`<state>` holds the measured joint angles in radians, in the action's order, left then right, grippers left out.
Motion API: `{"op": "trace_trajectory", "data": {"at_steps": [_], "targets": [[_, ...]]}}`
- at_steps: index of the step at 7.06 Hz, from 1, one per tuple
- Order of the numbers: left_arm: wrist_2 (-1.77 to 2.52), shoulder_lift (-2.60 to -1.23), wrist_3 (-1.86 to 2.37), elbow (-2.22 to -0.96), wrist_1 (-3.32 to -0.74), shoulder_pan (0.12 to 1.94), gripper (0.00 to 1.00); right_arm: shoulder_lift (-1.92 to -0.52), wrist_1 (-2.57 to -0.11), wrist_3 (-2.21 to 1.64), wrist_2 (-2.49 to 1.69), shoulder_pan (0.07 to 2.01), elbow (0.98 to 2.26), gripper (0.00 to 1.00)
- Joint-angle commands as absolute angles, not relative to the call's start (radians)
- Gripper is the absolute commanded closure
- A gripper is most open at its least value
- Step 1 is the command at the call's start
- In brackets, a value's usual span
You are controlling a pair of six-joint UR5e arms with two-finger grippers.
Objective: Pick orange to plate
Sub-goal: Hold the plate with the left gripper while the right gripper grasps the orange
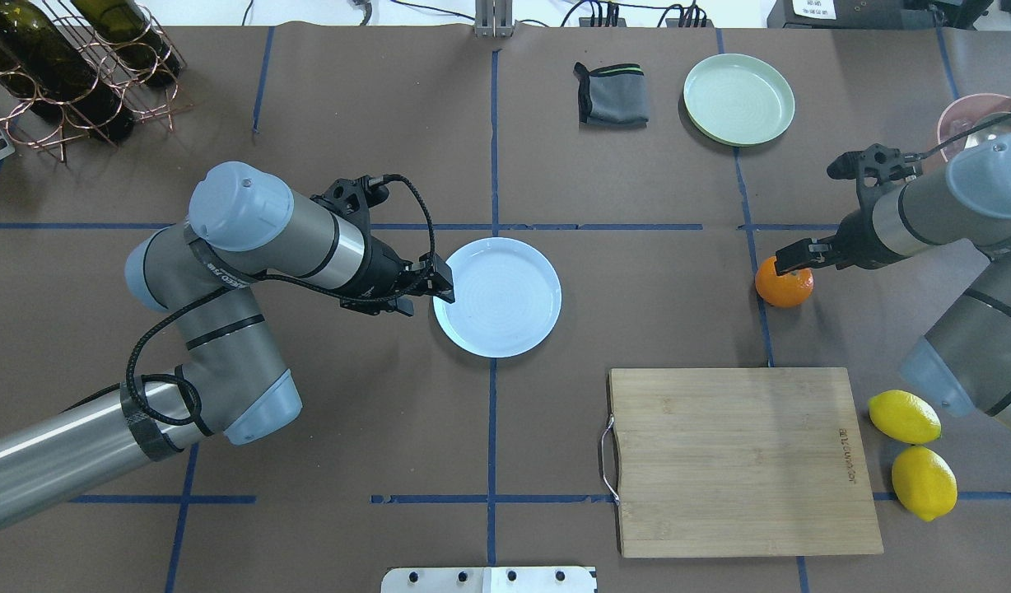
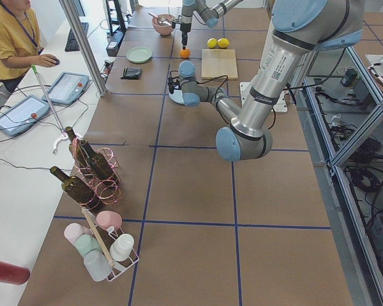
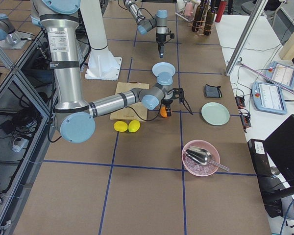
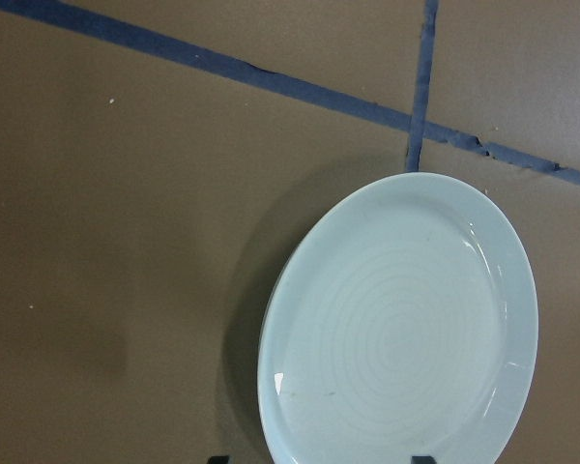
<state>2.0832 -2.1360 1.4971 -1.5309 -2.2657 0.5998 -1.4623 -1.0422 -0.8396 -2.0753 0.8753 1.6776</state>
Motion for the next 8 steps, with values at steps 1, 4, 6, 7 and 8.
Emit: {"op": "trace_trajectory", "data": {"at_steps": [1,4,6,7,8], "targets": [[2.083,-2.137,1.497,-1.531,-2.266,0.598,0.3,-1.454,-1.039,-0.844,-2.069,0.867,1.673,0.0],[2.082,-2.135,1.497,-1.531,-2.264,0.6,0.3,-1.442,-1.039,-0.844,-2.071,0.868,1.677,0.0],[2.082,-2.135,1.497,-1.531,-2.266,0.598,0.3,-1.442,-1.039,-0.844,-2.066,0.85,1.664,0.0],[2.082,-2.135,1.497,-1.531,-2.266,0.598,0.3,-1.44,-1.039,-0.844,-2.06,0.842,1.663,0.0],[2.082,-2.134,1.497,-1.534,-2.266,0.6,0.29,-1.433,-1.04,-0.844,-2.045,0.825,1.661,0.0]]}}
